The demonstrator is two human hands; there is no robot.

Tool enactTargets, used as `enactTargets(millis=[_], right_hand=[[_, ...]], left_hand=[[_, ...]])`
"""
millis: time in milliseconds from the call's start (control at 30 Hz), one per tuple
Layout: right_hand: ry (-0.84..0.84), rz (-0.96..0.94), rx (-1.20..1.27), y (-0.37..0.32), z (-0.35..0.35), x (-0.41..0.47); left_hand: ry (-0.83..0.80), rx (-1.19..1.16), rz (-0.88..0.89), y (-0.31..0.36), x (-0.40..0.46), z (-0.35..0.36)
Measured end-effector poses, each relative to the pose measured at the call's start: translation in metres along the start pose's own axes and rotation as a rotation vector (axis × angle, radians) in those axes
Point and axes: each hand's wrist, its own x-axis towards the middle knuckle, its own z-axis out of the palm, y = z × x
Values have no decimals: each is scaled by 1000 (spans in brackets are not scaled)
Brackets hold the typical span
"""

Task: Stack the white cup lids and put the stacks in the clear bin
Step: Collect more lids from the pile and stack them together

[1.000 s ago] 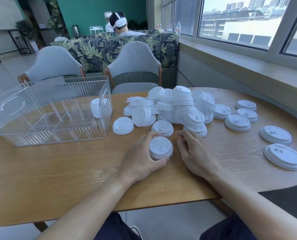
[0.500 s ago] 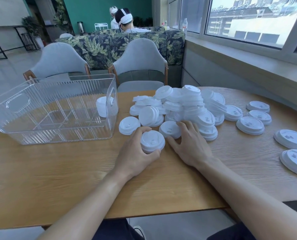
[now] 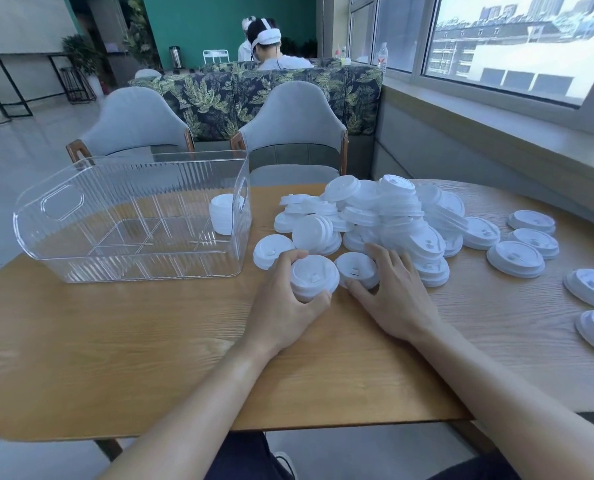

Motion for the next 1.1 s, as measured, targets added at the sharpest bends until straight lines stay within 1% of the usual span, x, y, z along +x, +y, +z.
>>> enactTargets(millis=[100, 367, 667, 767, 933, 1033, 1100], right_hand=[[-16, -40, 8, -1, -5, -11], [-77, -119, -8, -6, -16, -43], [-125, -125, -38, -9, -20, -50], [-139, -81, 17, -9, -22, -49], [-71, 86, 297, -3, -28, -49], [7, 159, 358, -1, -30, -50], [17, 177, 357, 0, -30, -50]], left_hand=[[26, -39, 11, 2, -2, -2], [7, -53, 77, 9, -9, -2], [-44, -9, 113, 14, -13, 0], [-62, -3, 114, 13, -11, 1], [-92, 16, 119, 16, -11, 6], [-138, 56, 128, 20, -11, 13], [-166, 77, 136, 21, -10, 17]])
